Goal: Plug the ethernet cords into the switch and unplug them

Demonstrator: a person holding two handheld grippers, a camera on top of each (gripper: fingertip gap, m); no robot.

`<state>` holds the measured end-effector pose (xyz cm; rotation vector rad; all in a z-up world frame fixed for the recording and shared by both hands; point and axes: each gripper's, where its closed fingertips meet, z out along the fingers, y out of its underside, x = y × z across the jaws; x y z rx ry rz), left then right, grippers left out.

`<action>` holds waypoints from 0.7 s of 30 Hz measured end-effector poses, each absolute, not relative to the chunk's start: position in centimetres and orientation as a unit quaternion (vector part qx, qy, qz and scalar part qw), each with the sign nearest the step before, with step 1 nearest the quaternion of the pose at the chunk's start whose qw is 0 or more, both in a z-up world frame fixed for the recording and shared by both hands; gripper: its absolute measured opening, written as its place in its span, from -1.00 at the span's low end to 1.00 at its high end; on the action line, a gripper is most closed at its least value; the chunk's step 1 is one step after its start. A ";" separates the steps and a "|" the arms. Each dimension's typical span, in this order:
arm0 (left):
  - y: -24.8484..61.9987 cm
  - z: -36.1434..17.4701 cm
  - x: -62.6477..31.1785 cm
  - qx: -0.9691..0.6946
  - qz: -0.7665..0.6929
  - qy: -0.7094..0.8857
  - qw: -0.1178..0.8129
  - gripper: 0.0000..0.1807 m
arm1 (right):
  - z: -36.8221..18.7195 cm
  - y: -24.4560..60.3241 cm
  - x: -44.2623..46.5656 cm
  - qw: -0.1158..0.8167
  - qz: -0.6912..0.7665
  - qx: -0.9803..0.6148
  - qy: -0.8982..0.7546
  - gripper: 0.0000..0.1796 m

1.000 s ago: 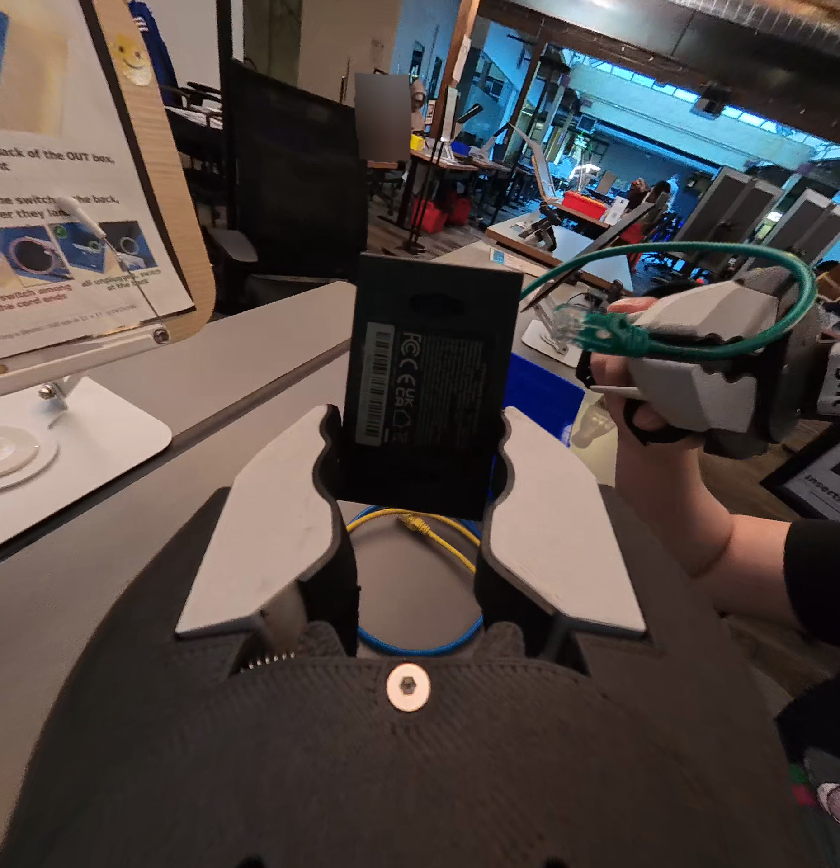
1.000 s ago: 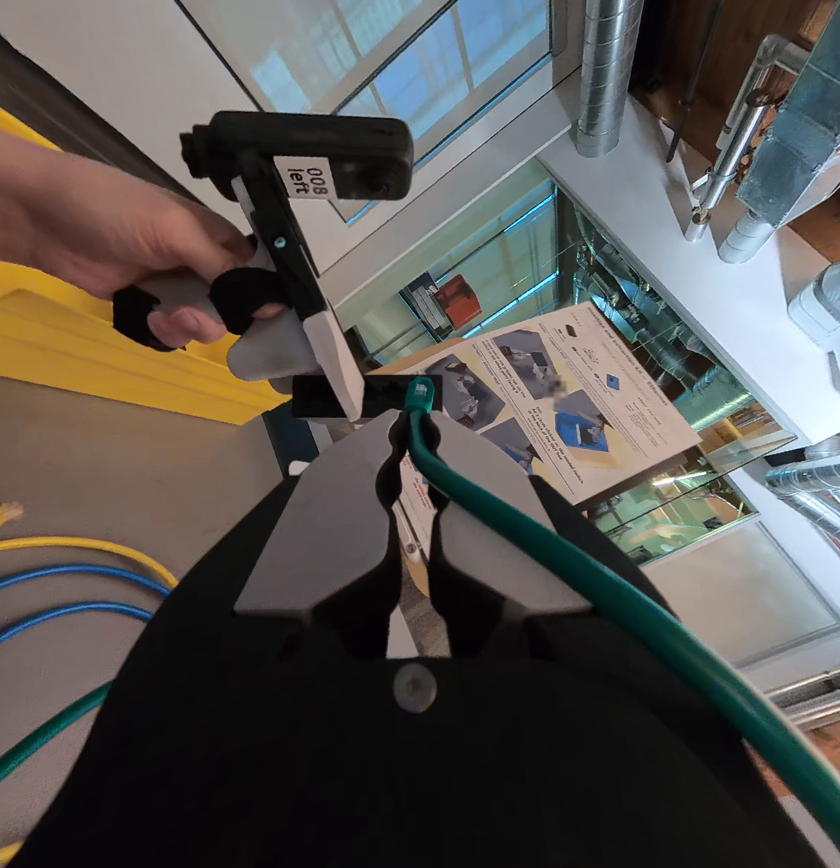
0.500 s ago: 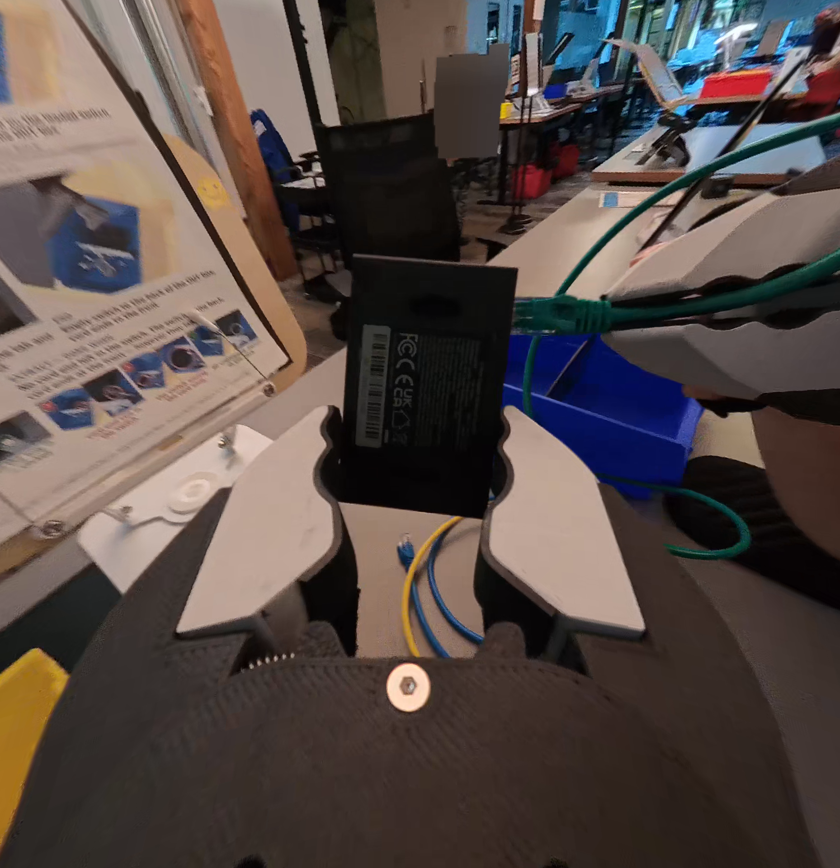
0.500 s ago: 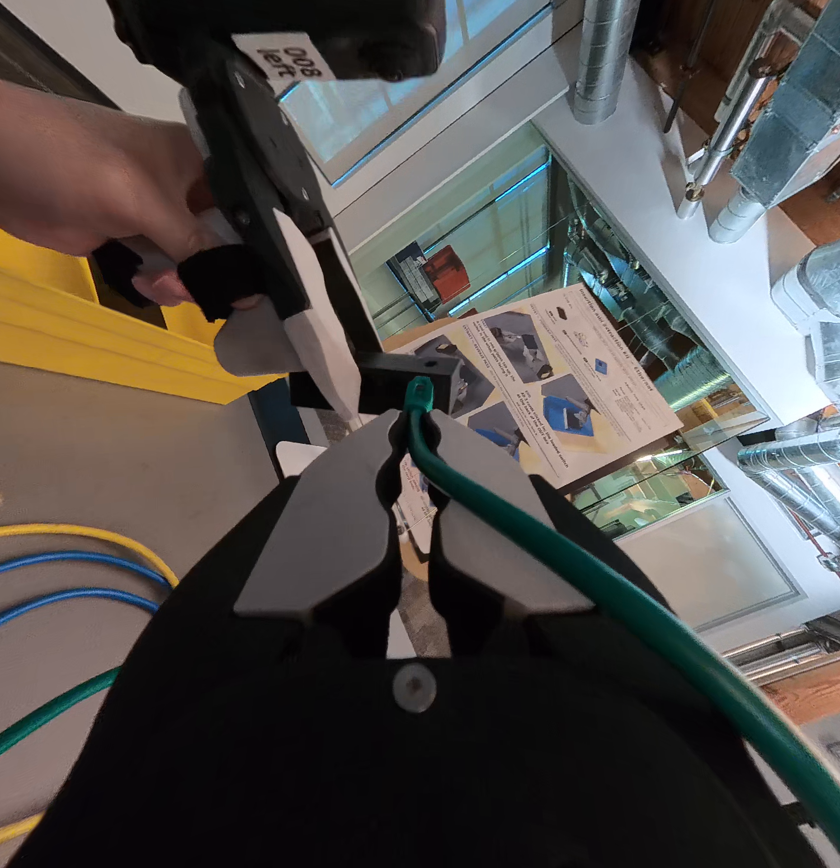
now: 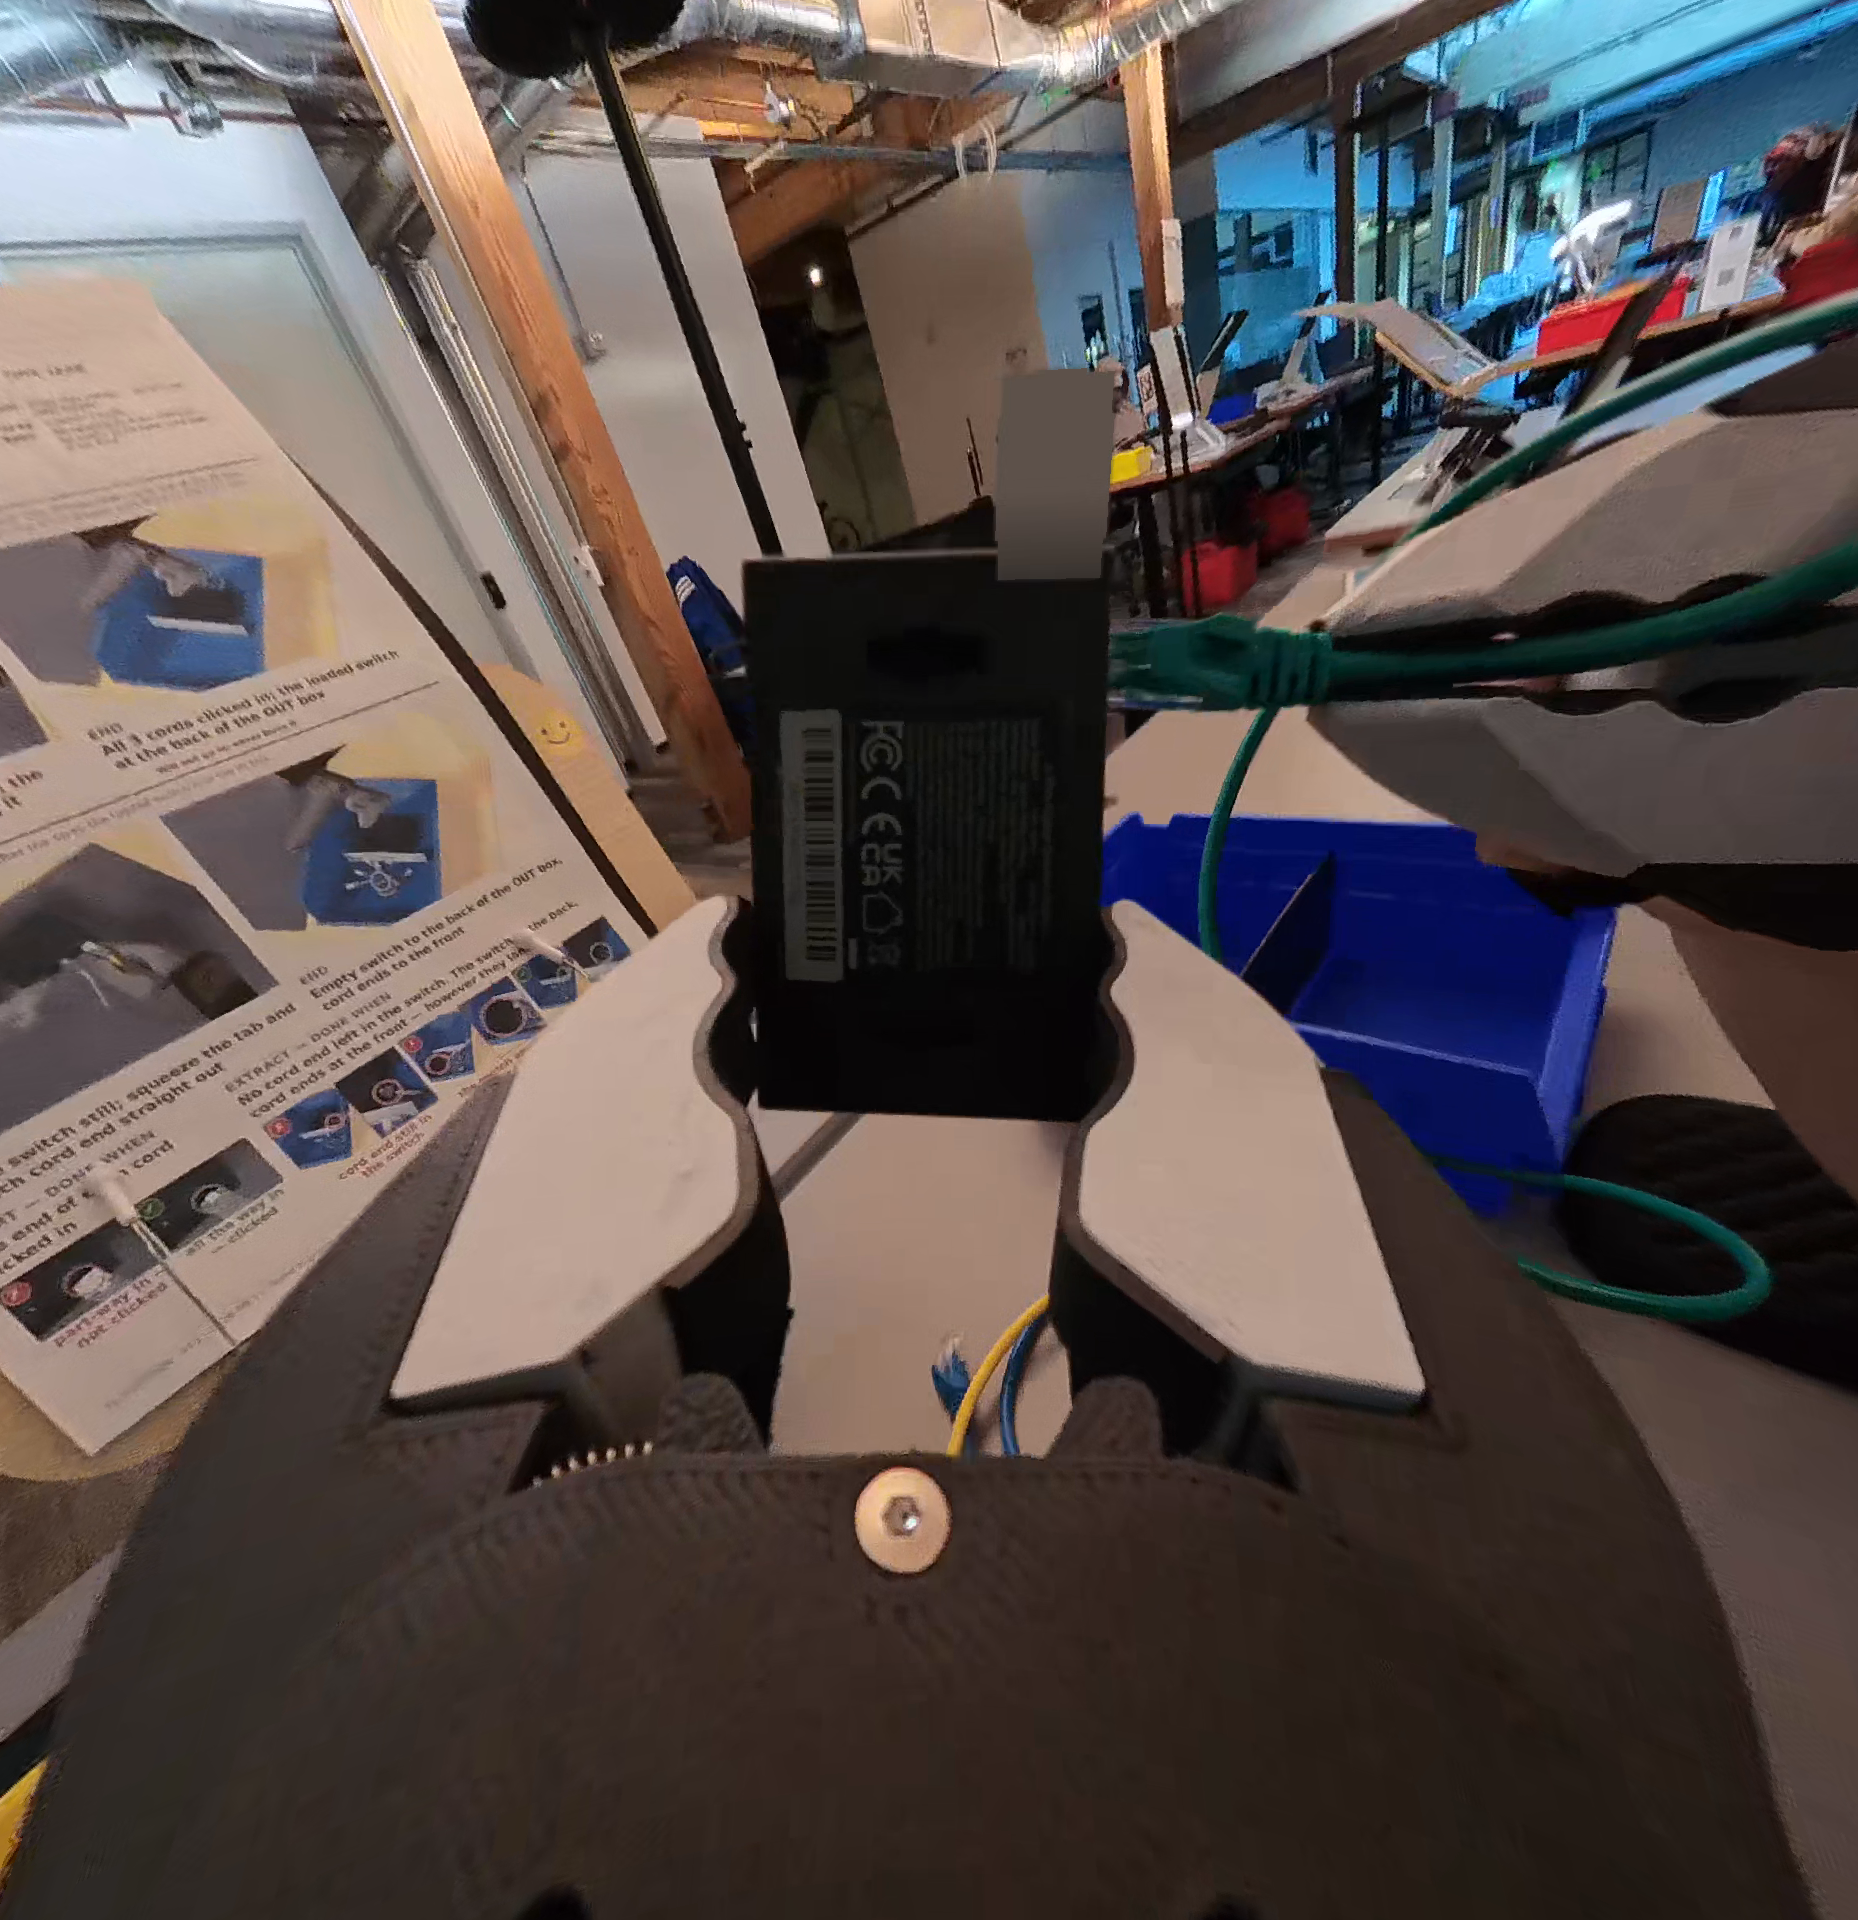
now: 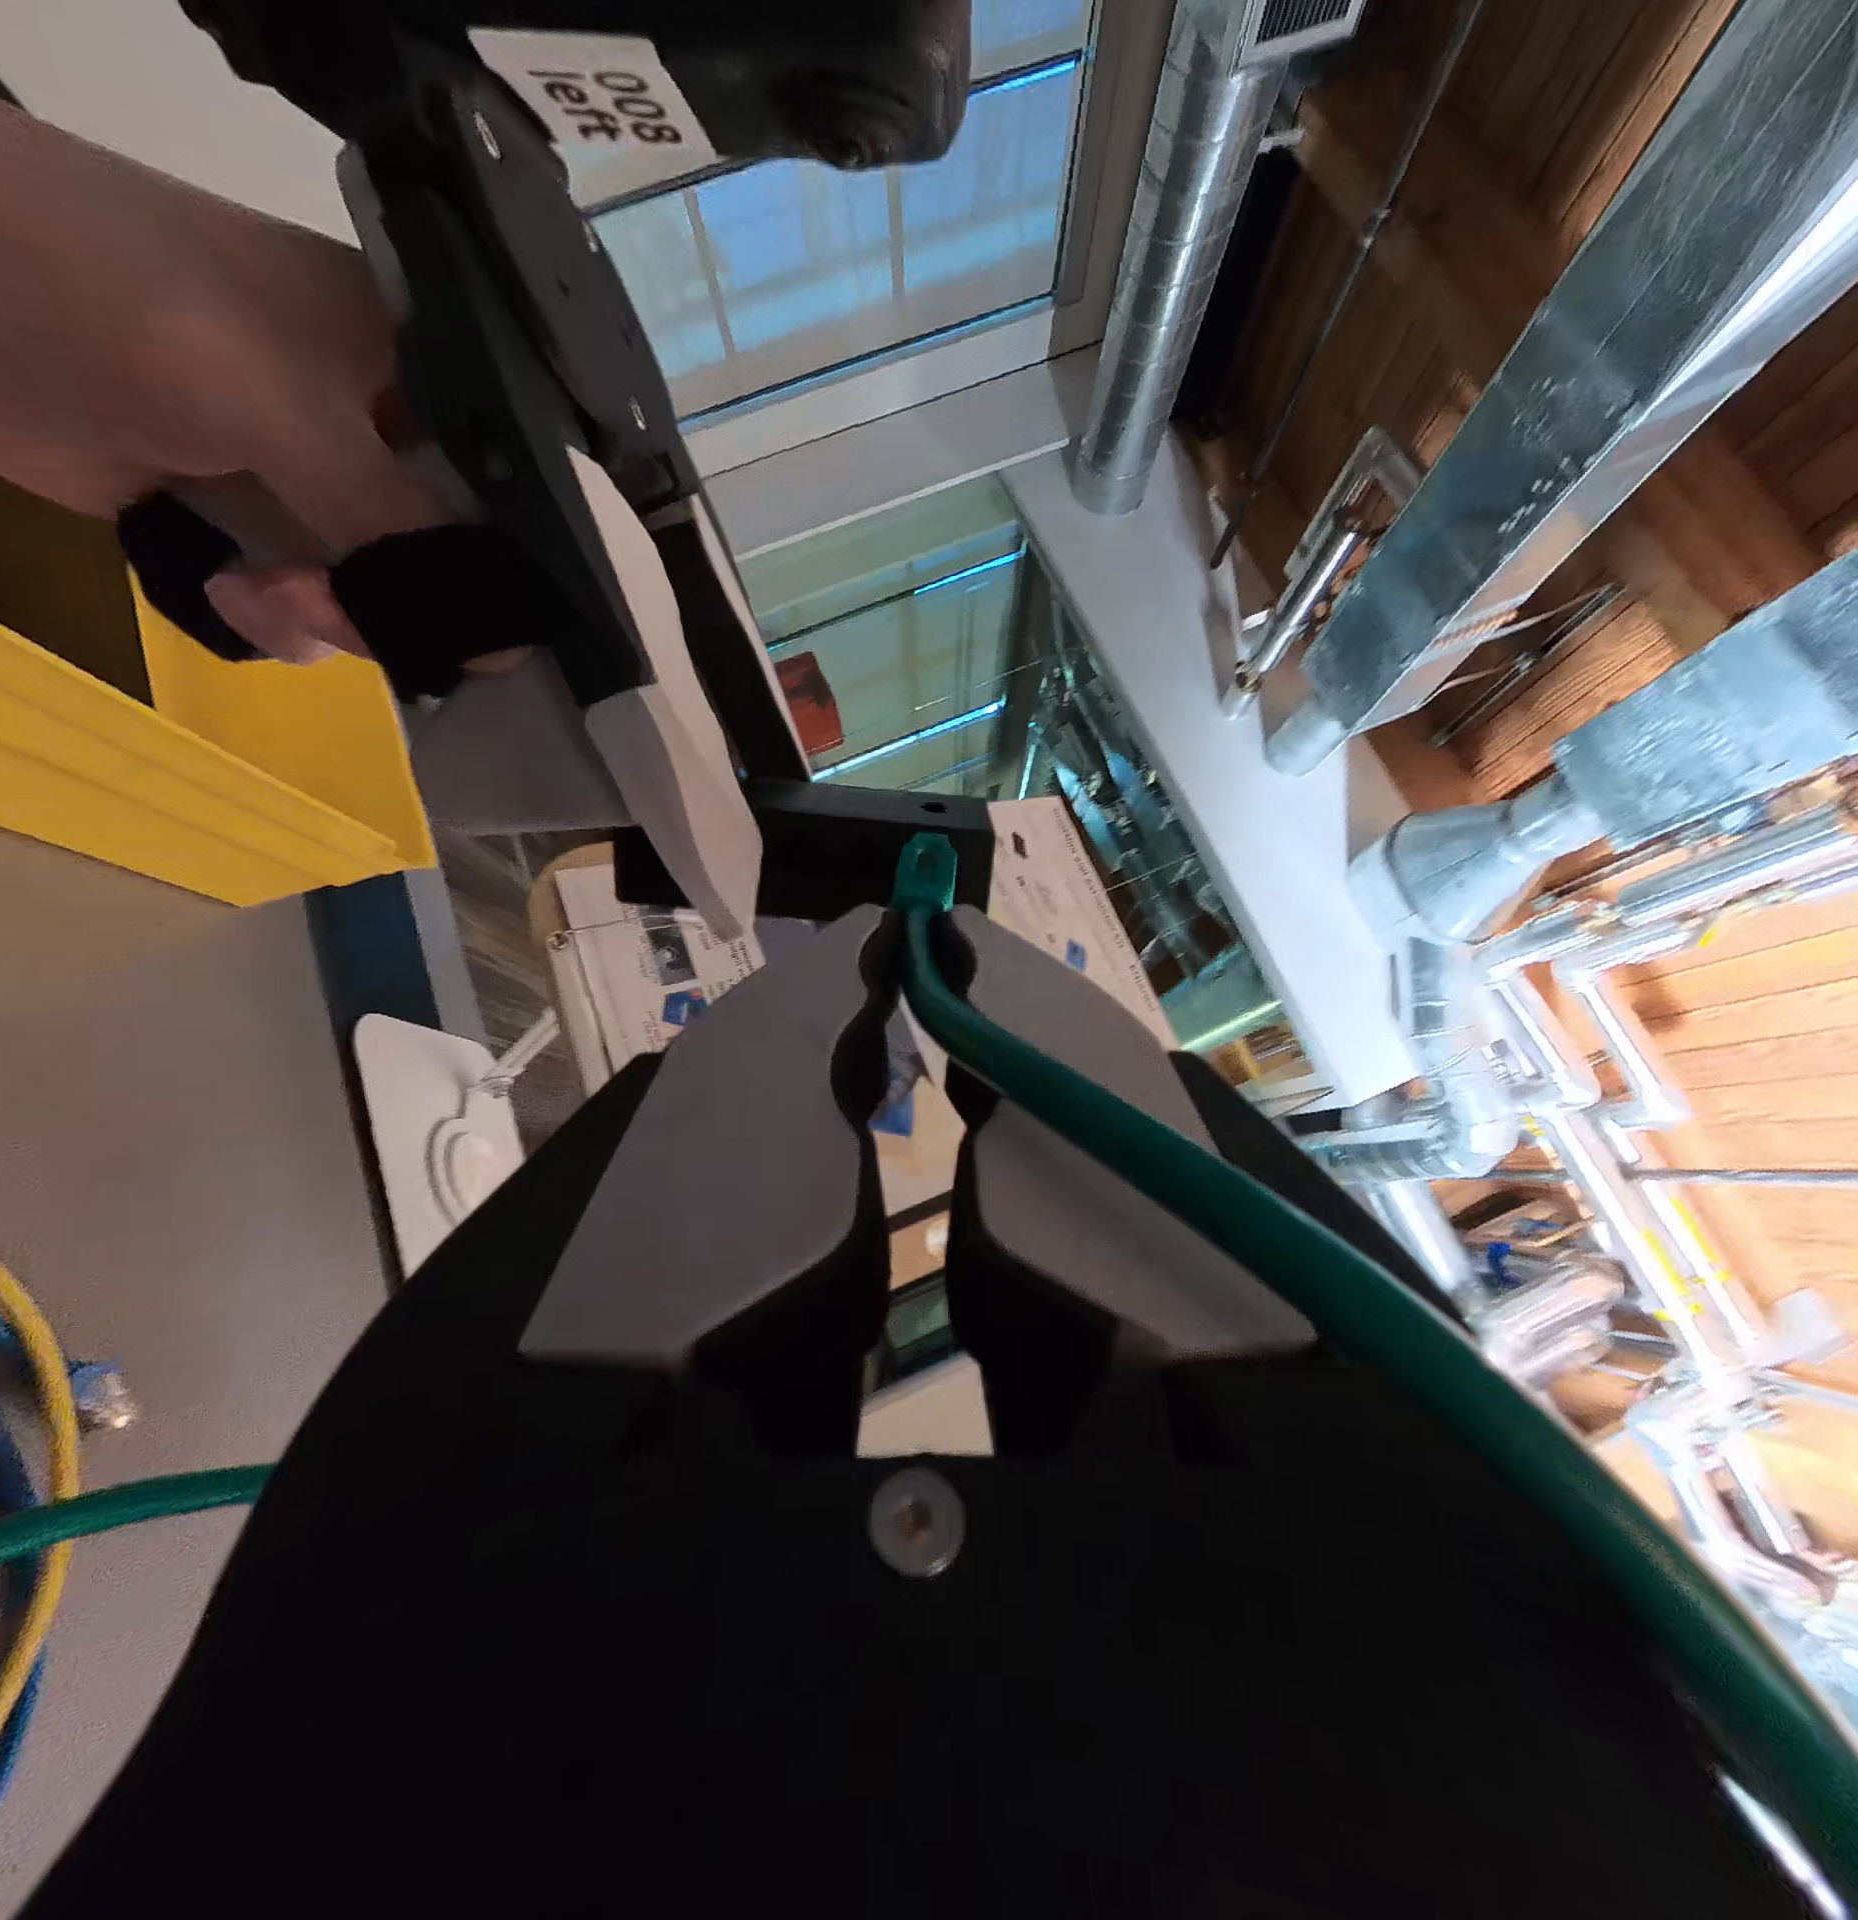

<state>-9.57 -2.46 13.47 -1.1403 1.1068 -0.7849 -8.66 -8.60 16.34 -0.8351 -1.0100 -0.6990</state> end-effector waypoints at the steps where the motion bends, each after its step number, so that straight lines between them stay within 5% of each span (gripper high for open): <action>1: -2.6 13.6 -9.6 -0.491 -0.347 0.480 0.639 -0.33 | 16.4 -8.9 -8.9 0.736 -0.325 -0.372 -0.463 -0.94; 8: -2.9 11.7 -8.8 -0.485 -0.369 0.516 0.602 -0.15 | 14.2 -8.8 -10.7 0.700 -0.347 -0.345 -0.520 -0.94; 21: -1.6 11.3 -9.3 -0.488 -0.321 0.501 0.638 -0.25 | 13.4 -7.2 -10.1 0.726 -0.244 -0.410 -0.495 -0.93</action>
